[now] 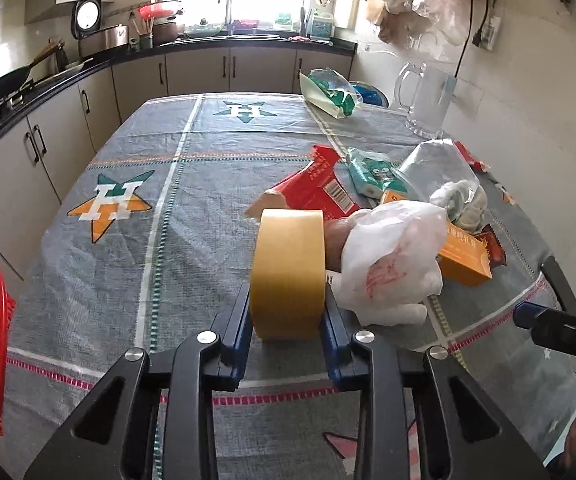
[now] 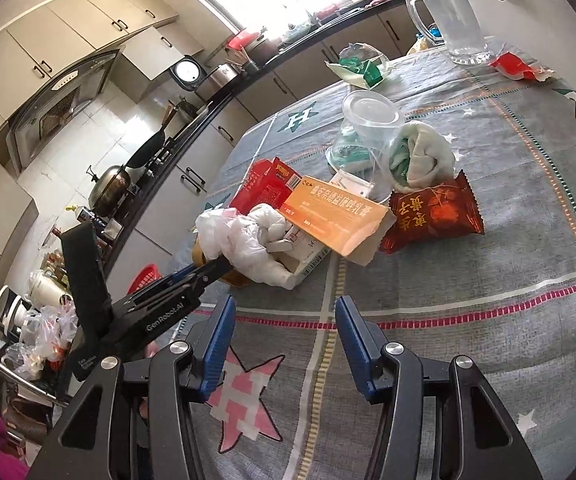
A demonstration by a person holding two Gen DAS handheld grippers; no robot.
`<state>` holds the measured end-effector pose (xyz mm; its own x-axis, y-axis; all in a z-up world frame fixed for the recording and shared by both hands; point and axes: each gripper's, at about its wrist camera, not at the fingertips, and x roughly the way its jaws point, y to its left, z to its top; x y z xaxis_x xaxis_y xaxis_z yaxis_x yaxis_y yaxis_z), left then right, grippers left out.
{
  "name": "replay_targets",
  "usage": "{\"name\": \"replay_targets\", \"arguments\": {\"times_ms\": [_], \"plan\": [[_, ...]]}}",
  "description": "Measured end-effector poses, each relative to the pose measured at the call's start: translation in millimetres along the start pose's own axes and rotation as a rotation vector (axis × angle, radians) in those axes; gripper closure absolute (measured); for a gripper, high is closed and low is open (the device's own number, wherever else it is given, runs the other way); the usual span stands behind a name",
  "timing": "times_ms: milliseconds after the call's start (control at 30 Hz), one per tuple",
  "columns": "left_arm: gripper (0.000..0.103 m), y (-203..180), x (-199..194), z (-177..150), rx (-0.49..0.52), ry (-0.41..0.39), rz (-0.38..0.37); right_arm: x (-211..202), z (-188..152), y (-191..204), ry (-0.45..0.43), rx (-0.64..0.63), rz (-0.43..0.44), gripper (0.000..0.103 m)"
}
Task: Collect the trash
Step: 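Grasp the yellow tape roll with the left gripper while the right grasps the white bottle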
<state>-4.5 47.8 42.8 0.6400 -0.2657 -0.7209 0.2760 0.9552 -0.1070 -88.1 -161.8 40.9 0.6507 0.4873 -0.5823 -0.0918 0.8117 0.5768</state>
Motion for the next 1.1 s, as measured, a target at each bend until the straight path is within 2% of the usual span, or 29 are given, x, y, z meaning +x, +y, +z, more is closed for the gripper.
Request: {"name": "replay_targets", "arguments": {"times_ms": [200,400,467,633,733,867,1000,1100], "plan": [[0.074,21.1,-27.0,-18.6,-0.048,-0.037,-0.007,9.2,1.4,9.4,0.015,-0.032,-0.013,0.046],[0.076,49.1,-51.2,-37.3,-0.11,-0.074,0.006,20.2,4.5,34.4,0.009,-0.116,-0.043,0.044],[0.078,57.3,-55.9,-42.7,-0.125,-0.085,0.019,27.2,3.6,43.6,0.016,-0.147,-0.041,0.04],[0.078,68.4,-58.0,-49.1,-0.142,-0.093,0.02,52.9,0.6,56.9,0.076,-0.17,-0.019,0.04],[0.078,70.7,-57.8,-50.5,-0.148,-0.096,0.006,69.4,6.0,57.0,0.131,-0.166,0.027,0.04],[0.078,71.3,-56.7,-50.4,-0.149,-0.095,-0.001,89.2,19.8,55.1,0.136,-0.201,-0.039,0.04],[0.078,71.4,-56.2,-50.1,-0.147,-0.087,0.002,107.0,23.8,44.3,0.205,-0.174,0.004,0.04],[0.078,70.2,-52.2,-47.6,-0.143,-0.063,0.006,106.5,13.7,43.6,0.259,-0.193,0.042,0.04]]}}
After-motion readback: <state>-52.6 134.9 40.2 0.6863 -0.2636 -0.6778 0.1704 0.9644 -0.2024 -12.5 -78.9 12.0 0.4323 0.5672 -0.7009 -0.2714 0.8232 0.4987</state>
